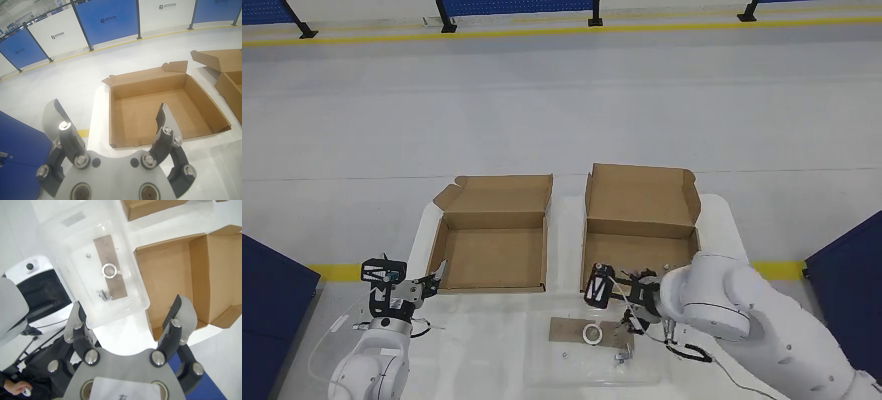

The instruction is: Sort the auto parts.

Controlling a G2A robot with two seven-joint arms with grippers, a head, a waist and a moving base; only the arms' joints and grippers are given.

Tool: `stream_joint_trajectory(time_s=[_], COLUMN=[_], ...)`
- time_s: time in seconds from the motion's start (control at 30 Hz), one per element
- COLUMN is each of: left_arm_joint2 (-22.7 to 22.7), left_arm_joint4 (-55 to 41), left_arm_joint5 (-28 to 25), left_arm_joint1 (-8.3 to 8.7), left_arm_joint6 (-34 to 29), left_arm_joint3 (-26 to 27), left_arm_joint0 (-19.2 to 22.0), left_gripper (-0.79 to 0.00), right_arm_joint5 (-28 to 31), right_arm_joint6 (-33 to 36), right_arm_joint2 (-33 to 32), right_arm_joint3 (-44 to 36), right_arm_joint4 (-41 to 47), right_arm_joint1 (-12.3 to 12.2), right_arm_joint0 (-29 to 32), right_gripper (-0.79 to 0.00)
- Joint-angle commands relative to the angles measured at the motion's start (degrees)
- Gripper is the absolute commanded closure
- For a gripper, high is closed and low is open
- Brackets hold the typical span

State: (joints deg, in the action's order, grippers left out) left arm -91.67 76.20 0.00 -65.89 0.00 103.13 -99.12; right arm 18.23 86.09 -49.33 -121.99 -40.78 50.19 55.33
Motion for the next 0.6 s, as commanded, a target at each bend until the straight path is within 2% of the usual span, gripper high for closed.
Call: stream_joint_trajectory(time_s=[0.0, 0.07, 0.37, 0.57], left_arm_joint2=[0.0, 0.0, 0.0, 0.0], left_arm_joint4=[0.0, 0.0, 0.0, 0.0], left_arm_joint5=[0.0, 0.0, 0.0, 0.0], left_arm_joint1=[0.00, 0.00, 0.00, 0.00], left_arm_joint6=[0.0, 0.0, 0.0, 0.0], left_arm_joint3=[0.0, 0.0, 0.0, 0.0], left_arm_joint0=[0.0, 0.0, 0.0, 0.0], left_gripper=[-0.785, -0.785, -0.785, -0.785], right_arm_joint5=[-0.7, -1.9, -1.8, -1.1], right_arm_joint6=[0.7, 1.9, 1.8, 1.1], right_arm_joint2=[5.8, 11.4, 11.6, 16.0], right_arm_joint3=[0.5, 1.1, 1.2, 1.8], right_arm_joint4=[3.0, 5.7, 5.4, 2.2], right_arm_joint1=[-1.4, -2.4, -2.4, -2.3], right_arm_joint0=[-5.0, -8.8, -8.6, -9.0], right_gripper=[-0.785, -0.785, -0.785, -0.785])
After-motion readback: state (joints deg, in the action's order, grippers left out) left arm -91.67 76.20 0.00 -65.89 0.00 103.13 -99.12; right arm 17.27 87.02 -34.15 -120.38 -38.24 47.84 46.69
